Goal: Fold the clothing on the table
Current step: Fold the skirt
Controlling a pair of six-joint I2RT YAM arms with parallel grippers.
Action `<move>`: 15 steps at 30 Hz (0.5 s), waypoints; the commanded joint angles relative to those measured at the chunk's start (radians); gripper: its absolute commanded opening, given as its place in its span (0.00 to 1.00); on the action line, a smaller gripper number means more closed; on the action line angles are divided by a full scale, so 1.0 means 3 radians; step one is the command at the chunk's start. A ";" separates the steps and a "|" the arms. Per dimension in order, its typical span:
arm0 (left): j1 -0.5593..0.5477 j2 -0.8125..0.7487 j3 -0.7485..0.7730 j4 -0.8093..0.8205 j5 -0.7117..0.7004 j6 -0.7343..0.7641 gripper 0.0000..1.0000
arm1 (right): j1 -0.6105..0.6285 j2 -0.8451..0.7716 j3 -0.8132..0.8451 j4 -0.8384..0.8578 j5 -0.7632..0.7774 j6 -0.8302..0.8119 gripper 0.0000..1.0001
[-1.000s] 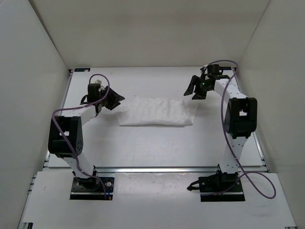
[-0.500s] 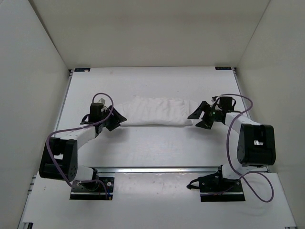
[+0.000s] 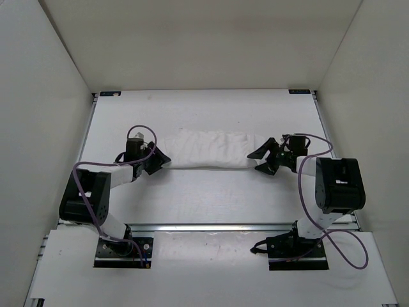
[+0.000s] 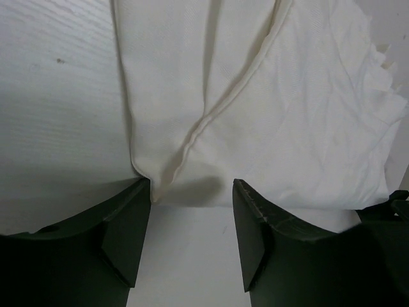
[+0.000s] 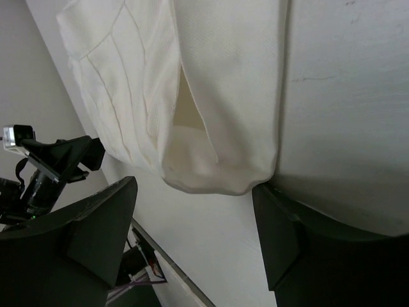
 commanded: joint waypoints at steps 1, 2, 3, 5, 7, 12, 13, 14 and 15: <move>-0.0076 0.0217 0.0059 0.0069 -0.0101 0.0011 0.63 | -0.0005 0.0089 0.0014 0.0163 0.0309 0.0108 0.69; -0.0081 0.0284 0.0090 0.0094 -0.0086 0.0006 0.58 | -0.0030 0.0090 0.0019 0.0137 0.0334 0.0092 0.65; -0.0091 0.0335 0.0116 0.0105 -0.0076 0.0016 0.45 | -0.0046 0.0125 0.0054 0.0122 0.0350 0.0102 0.55; -0.0096 0.0391 0.0141 0.0130 -0.0025 0.0036 0.27 | -0.0082 0.0141 0.0075 0.0081 0.0355 0.0123 0.39; -0.0117 0.0412 0.0126 0.0166 0.0006 -0.0004 0.11 | -0.0138 0.0111 0.0060 0.0061 0.0355 0.0102 0.00; -0.0234 0.0387 0.0111 0.0227 0.0031 0.0001 0.00 | -0.0159 -0.0069 0.0494 -0.0644 0.0783 -0.0453 0.00; -0.0280 0.0366 0.0070 0.0304 0.0042 -0.0014 0.00 | -0.0128 -0.0094 0.0712 -0.0914 0.0906 -0.0556 0.00; -0.0331 0.0351 0.0039 0.0380 0.0027 -0.0020 0.00 | -0.0042 -0.0079 0.1023 -0.1215 0.0973 -0.0805 0.00; -0.0357 0.0356 0.0009 0.0432 0.0026 -0.0086 0.00 | -0.0016 -0.0023 0.1355 -0.1375 0.1110 -0.1030 0.00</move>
